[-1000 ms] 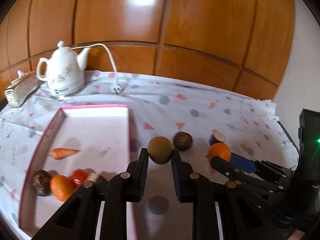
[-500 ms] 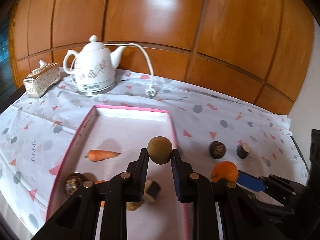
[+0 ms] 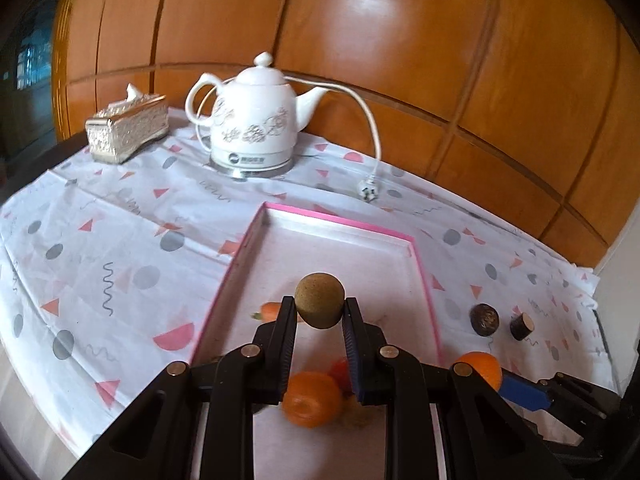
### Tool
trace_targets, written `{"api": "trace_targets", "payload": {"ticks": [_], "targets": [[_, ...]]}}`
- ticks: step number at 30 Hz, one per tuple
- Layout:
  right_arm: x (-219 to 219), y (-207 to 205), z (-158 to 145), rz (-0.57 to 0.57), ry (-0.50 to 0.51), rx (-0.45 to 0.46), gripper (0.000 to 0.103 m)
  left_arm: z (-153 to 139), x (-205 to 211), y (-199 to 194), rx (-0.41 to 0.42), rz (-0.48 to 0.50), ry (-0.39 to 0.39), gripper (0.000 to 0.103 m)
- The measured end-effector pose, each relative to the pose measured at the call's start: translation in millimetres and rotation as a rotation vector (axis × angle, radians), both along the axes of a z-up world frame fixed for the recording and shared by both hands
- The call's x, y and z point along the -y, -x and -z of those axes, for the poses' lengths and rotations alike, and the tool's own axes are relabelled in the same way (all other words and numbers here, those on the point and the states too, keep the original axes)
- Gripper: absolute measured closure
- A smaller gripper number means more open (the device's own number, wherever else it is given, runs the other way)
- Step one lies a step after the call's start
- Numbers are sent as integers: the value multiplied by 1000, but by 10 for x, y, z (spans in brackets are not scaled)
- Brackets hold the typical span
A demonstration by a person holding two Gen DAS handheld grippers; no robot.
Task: Organize fruits
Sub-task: 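Carry both held fruits over the tray and open both tools to release them, then move both open tools back from the tray toward the dark cake and root block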
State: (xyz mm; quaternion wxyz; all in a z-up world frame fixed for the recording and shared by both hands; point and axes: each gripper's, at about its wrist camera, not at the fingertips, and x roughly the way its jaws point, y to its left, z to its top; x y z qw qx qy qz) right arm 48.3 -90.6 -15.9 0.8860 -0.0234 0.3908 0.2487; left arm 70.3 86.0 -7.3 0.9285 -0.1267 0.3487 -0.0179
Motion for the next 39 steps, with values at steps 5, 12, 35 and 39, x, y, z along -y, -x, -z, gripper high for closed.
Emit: {"api": "trace_targets", "payload": {"ticks": [5, 12, 35, 39], "targets": [[-147, -117, 39, 5, 19, -16, 69, 13, -138, -71, -15, -14, 15, 80], [-238, -272, 23, 11, 12, -21, 69, 51, -92, -184, -42, 29, 7, 80], [-226, -257, 97, 82, 15, -11, 64, 136, 109, 3, -59, -53, -69, 38], [-169, -170, 71, 106, 22, 12, 58, 108, 150, 89, -46, -55, -64, 36]]}}
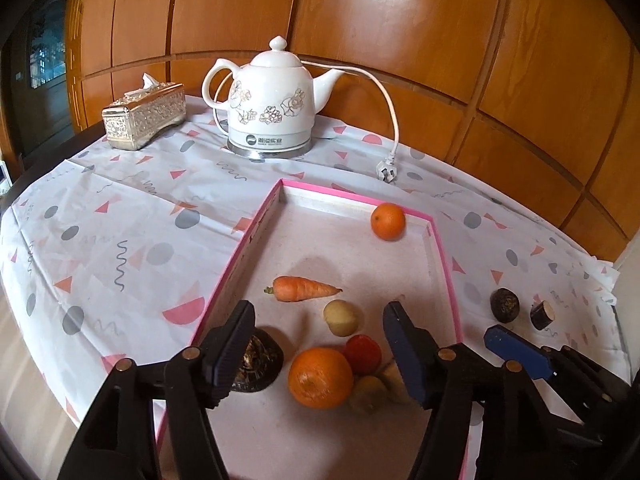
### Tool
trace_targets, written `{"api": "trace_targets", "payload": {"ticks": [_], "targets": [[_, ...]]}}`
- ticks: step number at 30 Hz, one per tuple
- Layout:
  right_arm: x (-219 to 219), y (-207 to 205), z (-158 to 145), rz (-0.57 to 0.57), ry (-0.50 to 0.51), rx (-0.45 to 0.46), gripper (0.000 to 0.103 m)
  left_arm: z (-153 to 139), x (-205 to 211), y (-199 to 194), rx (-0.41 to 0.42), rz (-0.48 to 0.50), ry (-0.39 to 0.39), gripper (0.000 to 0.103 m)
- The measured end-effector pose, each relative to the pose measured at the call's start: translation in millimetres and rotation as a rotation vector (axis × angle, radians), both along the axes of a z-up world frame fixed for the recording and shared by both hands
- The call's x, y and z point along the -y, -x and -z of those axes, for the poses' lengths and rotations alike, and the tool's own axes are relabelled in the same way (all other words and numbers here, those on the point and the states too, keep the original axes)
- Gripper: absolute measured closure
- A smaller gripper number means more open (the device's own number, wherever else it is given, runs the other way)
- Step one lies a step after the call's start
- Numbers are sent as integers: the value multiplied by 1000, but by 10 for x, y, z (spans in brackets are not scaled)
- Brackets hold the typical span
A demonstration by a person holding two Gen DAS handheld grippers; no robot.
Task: Organize fruits
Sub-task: 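Move both open tools back from the tray toward the dark cake and root block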
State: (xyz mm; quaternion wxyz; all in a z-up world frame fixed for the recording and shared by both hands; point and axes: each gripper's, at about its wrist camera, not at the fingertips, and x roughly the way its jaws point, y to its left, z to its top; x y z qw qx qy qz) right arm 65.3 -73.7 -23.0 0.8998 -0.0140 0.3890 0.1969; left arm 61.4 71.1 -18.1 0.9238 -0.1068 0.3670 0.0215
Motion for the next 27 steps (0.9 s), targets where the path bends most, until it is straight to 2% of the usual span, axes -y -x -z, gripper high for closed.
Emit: {"api": "trace_targets", "payload": {"ticks": [11, 27], "targets": [[184, 155, -43, 72, 11, 57, 57, -57, 155, 115, 21, 34, -13, 36], [734, 149, -31, 224, -10, 69, 57, -55, 523, 174, 21, 126, -68, 36]]}}
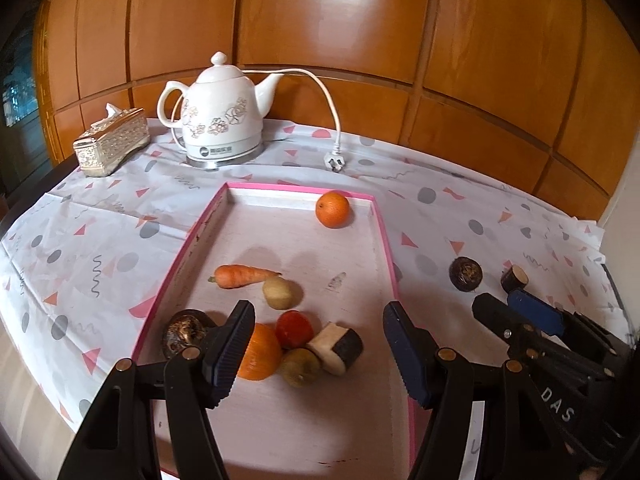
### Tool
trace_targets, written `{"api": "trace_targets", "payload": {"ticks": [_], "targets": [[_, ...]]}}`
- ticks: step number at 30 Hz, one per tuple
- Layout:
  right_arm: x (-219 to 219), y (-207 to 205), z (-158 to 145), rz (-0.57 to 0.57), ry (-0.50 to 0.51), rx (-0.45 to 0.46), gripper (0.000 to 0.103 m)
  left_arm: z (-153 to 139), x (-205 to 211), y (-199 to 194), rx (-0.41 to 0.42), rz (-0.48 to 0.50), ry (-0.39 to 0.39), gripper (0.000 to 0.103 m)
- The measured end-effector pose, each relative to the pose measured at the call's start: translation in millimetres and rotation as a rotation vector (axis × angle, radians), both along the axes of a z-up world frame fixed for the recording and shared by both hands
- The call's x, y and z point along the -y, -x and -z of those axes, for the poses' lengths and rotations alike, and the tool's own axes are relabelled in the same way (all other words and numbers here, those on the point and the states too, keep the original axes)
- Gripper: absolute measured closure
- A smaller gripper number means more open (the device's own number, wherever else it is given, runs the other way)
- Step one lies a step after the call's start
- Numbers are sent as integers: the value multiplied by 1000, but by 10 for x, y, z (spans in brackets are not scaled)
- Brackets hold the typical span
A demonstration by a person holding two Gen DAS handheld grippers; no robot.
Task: Organize fruits
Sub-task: 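Move both open tools back from the tray toward the dark cake and root block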
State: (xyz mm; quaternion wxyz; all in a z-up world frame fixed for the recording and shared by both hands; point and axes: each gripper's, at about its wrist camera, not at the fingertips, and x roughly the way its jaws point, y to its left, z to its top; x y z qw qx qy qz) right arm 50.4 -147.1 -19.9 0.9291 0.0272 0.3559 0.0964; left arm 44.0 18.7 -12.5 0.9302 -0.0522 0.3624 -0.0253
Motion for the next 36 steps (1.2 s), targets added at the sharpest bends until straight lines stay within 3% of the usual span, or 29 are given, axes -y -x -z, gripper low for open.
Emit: {"api": "trace_targets", "payload": {"ticks": [36], "targets": [[1007, 24, 207, 238, 29, -38, 57, 50, 720, -3, -14, 171, -57, 36]]}}
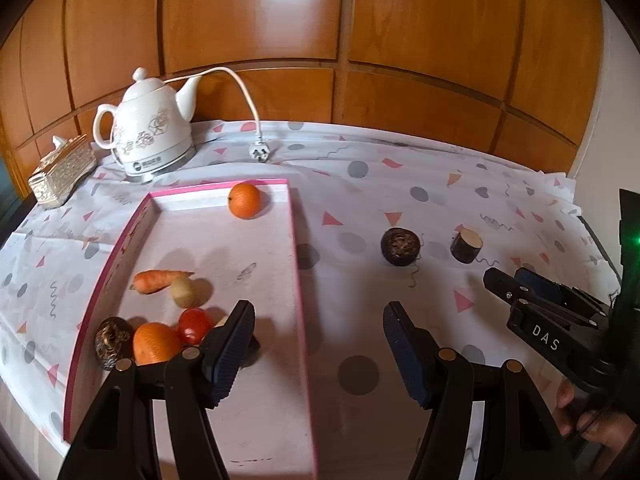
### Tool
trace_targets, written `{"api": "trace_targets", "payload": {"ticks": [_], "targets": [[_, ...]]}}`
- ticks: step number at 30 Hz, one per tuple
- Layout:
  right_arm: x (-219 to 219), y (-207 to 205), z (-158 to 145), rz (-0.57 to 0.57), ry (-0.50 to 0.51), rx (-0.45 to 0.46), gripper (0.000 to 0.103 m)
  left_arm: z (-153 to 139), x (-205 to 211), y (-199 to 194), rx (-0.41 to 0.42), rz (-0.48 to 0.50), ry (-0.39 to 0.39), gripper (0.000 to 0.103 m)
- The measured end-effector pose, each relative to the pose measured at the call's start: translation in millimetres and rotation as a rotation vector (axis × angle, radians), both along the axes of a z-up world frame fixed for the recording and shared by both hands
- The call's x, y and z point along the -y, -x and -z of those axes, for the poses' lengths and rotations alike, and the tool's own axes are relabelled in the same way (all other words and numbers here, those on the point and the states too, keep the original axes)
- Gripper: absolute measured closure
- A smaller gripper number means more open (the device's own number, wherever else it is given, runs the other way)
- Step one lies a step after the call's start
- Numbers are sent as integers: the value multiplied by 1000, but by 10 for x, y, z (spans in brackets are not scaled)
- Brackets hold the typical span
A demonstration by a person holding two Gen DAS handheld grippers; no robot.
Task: Organize fruits
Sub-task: 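Move both open tools back from the tray toward the dark cake and root block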
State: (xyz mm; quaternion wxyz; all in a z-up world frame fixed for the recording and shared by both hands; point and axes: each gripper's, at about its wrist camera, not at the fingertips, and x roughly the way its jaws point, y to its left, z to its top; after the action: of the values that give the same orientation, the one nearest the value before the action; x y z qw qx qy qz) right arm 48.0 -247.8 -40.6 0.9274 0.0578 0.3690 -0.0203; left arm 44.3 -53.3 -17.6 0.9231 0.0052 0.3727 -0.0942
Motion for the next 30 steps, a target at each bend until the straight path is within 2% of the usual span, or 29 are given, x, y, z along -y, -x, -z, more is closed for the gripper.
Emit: {"api": "trace_targets", "payload": {"ticks": [14, 17, 28, 30], "targets": [[233, -73, 66, 28, -9, -18, 57, 53, 282, -154, -23, 40, -13, 36], [250, -123, 56, 16, -13, -17, 51, 100, 324, -218, -44, 43, -9, 36], [277, -363, 117, -1, 14, -31, 50, 245, 504, -374, -70, 51, -13, 36], [274, -424, 143, -11, 10, -39, 46, 268, 530, -400, -75, 54, -9, 36]]}}
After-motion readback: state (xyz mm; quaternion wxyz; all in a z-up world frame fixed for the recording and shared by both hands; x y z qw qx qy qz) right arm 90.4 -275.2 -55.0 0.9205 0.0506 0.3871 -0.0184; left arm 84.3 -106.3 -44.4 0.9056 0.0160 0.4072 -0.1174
